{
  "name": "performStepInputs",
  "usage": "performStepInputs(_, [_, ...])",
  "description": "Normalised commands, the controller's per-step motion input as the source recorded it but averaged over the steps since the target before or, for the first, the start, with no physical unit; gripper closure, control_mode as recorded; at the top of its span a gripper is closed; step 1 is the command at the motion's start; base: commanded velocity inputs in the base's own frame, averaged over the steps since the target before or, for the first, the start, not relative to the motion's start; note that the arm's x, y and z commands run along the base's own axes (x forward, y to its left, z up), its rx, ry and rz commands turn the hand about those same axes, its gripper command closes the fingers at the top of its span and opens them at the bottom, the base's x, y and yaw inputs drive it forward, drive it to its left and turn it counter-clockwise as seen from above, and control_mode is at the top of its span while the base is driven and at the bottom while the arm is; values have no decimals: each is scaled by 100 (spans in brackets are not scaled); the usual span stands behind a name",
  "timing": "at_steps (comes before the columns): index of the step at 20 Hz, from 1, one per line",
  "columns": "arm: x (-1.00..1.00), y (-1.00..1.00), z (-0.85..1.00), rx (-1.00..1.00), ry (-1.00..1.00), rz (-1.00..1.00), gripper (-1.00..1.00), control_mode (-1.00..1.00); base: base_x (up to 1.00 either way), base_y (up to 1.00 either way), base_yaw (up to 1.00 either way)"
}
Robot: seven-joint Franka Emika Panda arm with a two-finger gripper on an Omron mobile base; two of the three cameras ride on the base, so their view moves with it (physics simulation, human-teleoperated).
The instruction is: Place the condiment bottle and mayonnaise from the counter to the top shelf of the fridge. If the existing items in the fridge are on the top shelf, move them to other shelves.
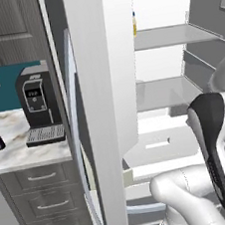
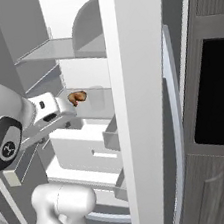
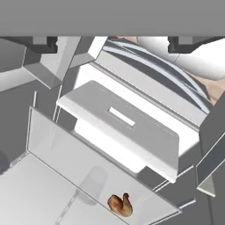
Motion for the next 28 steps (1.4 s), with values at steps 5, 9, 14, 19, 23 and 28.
performStepInputs(5, [-19, -1, 0, 1, -6, 0, -100, -100, 0, 0, 0])
performStepInputs(9, [-68, -3, 0, 5, -16, 0, -100, -100, 0, 0, 0])
performStepInputs(14, [-68, 0, 0, 2, -13, 1, -100, 100, -20, 0, 1])
performStepInputs(19, [0, 0, 0, 0, 0, 0, -100, 100, -100, 0, 4])
performStepInputs(23, [0, 0, 0, 0, 0, 0, -100, 100, -100, 49, 1])
performStepInputs(28, [0, 0, 0, 0, 0, 0, -100, 100, -81, 100, 0])
